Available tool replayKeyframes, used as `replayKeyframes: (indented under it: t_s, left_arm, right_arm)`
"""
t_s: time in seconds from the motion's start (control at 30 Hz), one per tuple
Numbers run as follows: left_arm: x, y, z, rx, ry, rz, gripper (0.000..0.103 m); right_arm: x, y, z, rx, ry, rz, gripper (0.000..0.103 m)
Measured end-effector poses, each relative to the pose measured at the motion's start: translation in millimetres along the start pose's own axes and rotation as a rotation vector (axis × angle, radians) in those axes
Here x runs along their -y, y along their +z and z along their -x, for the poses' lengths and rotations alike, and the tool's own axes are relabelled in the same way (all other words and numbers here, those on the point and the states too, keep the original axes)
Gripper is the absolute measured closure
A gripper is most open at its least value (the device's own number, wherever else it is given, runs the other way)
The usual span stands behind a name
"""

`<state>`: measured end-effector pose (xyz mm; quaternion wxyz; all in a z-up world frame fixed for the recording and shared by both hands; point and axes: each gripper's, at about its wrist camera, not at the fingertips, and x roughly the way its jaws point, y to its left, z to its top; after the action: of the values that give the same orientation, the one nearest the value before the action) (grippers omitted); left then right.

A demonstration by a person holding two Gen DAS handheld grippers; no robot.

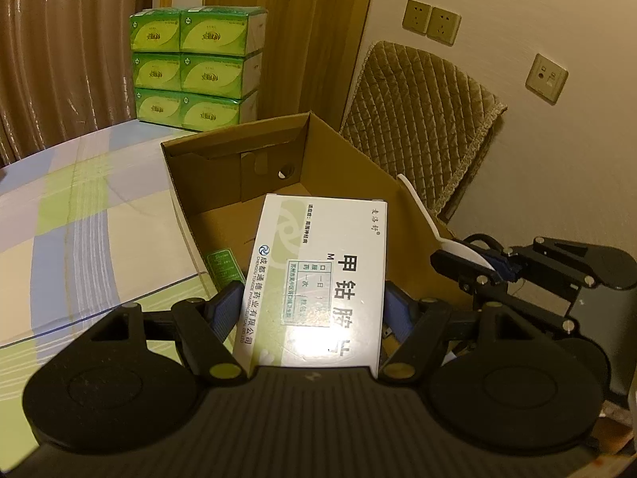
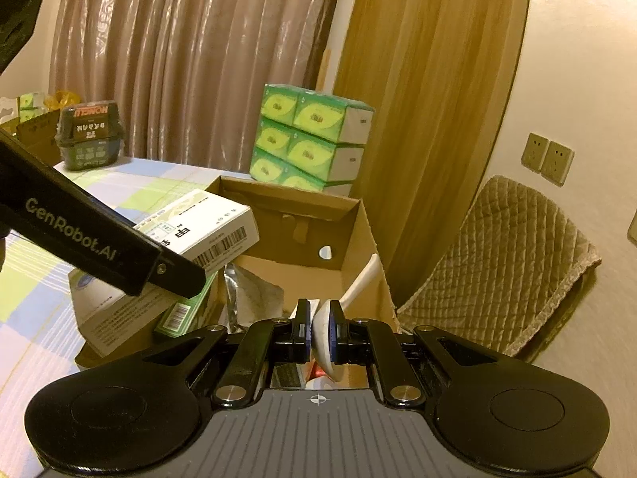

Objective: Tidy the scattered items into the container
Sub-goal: 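Open the left tool to drop the white medicine box into the cardboard box, then open the right tool to drop the white spoon into the cardboard box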

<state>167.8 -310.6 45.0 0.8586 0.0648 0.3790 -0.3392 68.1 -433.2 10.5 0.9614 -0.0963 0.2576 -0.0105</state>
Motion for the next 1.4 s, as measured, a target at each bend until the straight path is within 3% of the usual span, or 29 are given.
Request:
replayKeyframes:
  t_s: [0.23, 1.4]
  left_arm:
    - [-4, 3, -3, 0.023, 0.017, 0.020, 0.029]
    - [-32, -19, 12, -0.001, 0.063, 0.048, 0.029]
  right_arm:
    - [2, 2, -1, 0.001, -0.004, -0.001, 0.098]
    - [-11, 16, -2, 0.035, 0.029, 0.029, 0.098]
